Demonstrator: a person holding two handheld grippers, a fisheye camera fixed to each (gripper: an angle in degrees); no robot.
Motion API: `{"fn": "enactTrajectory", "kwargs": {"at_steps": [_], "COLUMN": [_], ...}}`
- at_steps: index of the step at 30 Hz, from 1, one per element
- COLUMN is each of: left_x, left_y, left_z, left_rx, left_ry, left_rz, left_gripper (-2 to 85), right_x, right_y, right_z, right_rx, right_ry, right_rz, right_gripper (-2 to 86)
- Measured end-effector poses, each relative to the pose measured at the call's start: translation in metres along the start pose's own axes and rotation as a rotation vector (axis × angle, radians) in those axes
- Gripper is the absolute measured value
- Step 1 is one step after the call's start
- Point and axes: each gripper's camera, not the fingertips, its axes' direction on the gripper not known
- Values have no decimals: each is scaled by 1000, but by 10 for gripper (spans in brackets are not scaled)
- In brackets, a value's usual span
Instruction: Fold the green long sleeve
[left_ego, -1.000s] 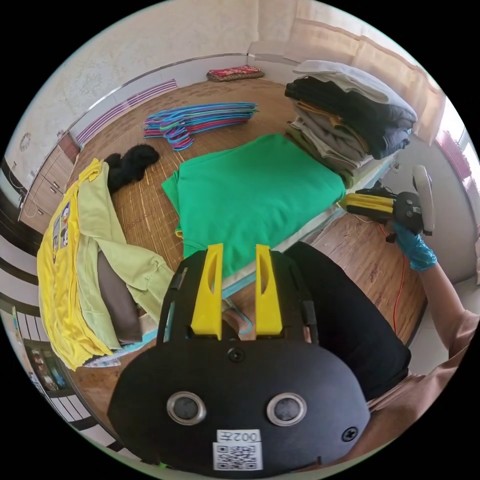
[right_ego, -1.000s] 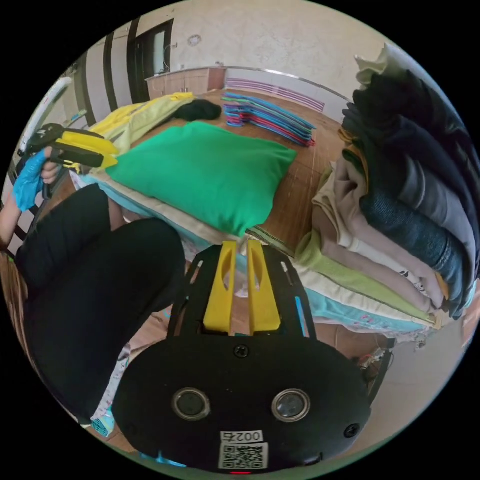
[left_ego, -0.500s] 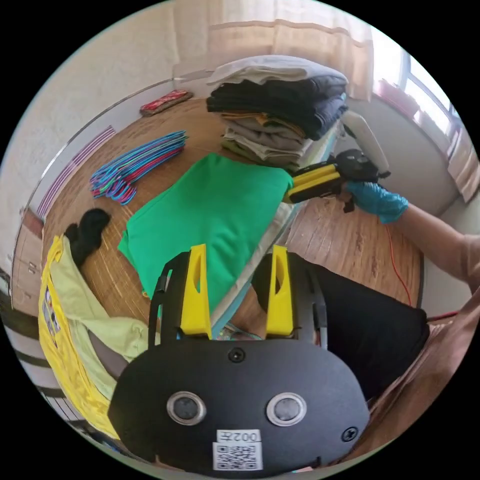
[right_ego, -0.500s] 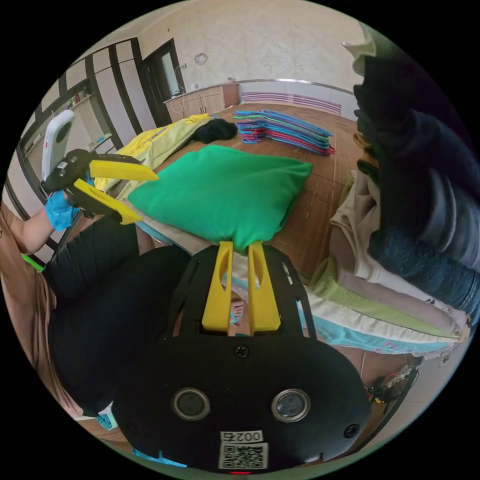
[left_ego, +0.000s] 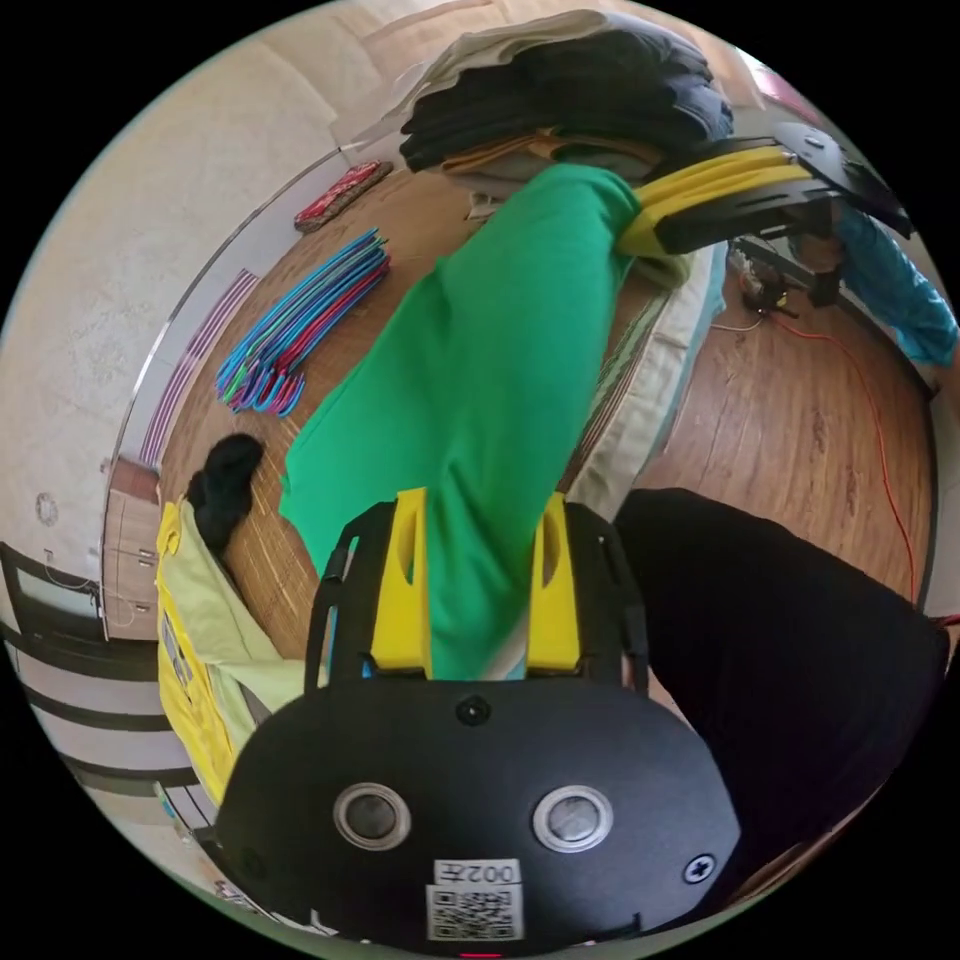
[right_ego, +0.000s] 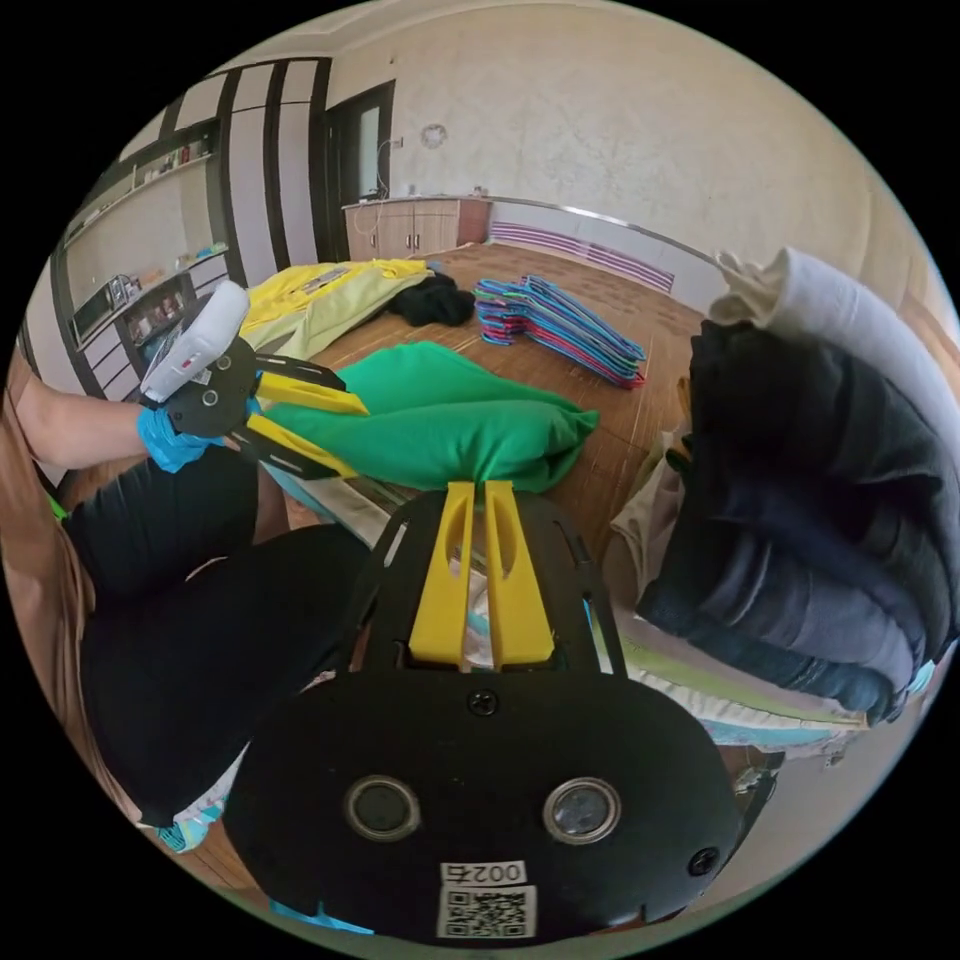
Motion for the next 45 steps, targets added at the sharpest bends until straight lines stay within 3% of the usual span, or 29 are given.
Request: {"fn": "enactTrajectory", "kwargs": {"at_steps": [8, 14, 20, 27, 34, 45], "left_x": [13, 11, 12, 8, 16, 16], "left_y": [0, -1, 6, 17, 31, 63], "left_z": [-24, -42, -61, -89, -91, -108], "left_rx": [-9, -19, -34, -27, -59, -112], "left_ry": [-80, -60, -42, -11, 0, -136], "left_rz": [30, 29, 18, 6, 44, 3], "left_gripper": [51, 44, 39, 37, 43, 133], "right_x": [-40, -93, -144, -178, -190, -200], "right_y": [-4, -25, -59, -81, -90, -137], "right_z": [-5, -30, 5, 29, 32, 7], "right_rx": [-180, -87, -63, -102, -146, -156], "right_ry": [110, 187, 250, 373, 625, 643], "right_rz": [-66, -195, -288, -342, -373, -376], "right_gripper": [73, 137, 178, 180, 161, 123]}}
